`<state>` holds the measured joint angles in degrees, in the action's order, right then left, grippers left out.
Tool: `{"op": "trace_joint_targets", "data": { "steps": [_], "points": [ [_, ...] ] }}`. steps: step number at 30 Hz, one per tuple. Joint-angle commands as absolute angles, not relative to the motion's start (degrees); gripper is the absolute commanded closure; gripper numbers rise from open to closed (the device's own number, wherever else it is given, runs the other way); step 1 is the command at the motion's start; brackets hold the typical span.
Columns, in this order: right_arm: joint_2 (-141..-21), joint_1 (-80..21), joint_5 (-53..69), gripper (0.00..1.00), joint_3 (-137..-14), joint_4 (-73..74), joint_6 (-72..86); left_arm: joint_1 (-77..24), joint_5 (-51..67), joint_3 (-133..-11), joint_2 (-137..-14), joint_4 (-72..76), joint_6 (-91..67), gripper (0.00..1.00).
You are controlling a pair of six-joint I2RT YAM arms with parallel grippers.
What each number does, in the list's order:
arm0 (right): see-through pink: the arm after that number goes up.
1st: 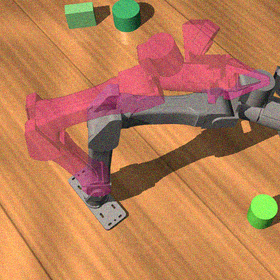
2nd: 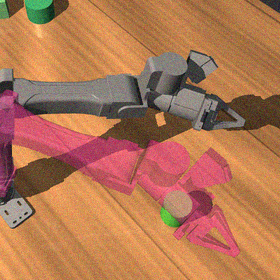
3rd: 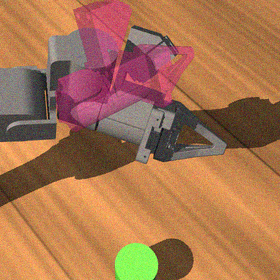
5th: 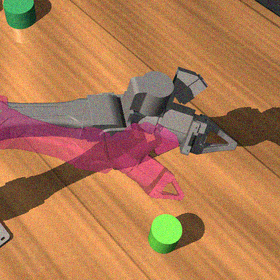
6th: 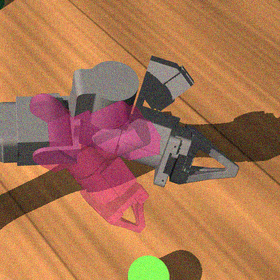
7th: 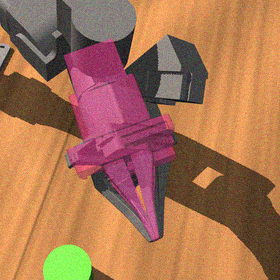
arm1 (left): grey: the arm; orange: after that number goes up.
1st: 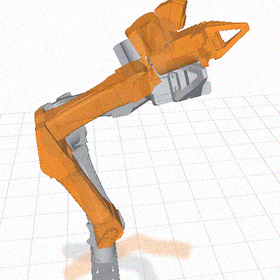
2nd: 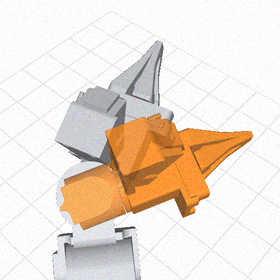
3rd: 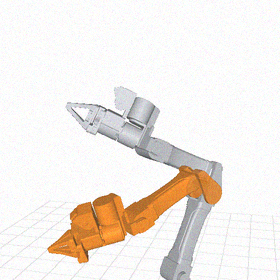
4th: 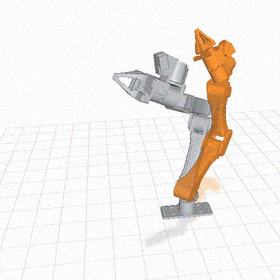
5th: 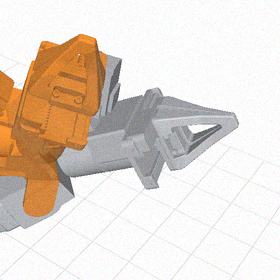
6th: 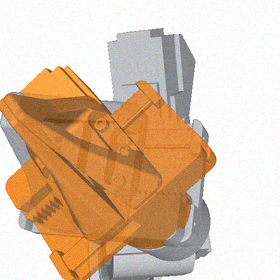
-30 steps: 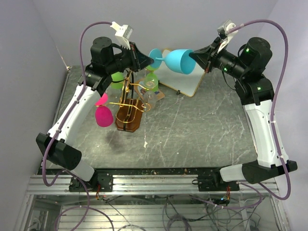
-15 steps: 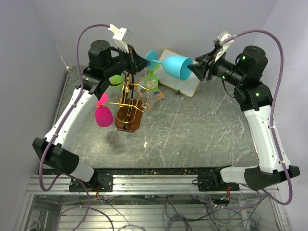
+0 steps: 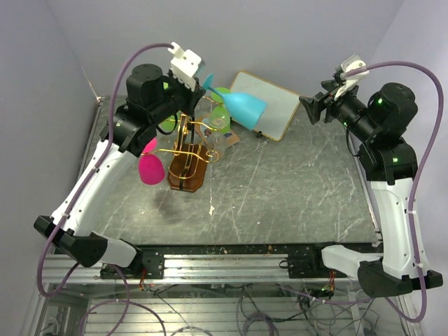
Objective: Place the wine glass upside down on the wine glass rack
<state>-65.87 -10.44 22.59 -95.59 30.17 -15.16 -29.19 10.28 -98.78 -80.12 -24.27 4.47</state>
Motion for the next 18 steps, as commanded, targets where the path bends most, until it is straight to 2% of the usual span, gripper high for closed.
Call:
{"op": "trace_joint_targets", "data": {
  "steps": [1,9,18],
  "points": [
    [-64.9,-9.1,14.2,0.35,-92.6,29.5,-18.5,-34.9,3.1,-100.9,-78.1,-29.6,18.8,0.93],
    [-63.3,-9.2,12.2,0.34,-77.8,26.3,-25.0,-44.9,-2.6,-97.2,-77.8,-36.8,36.7,0.93],
    [-61.7,-9.1,10.5,0.31,-61.1,17.1,-23.4,-53.7,-10.7,-93.4,-80.0,-39.5,49.1,0.93]
  ]
}}
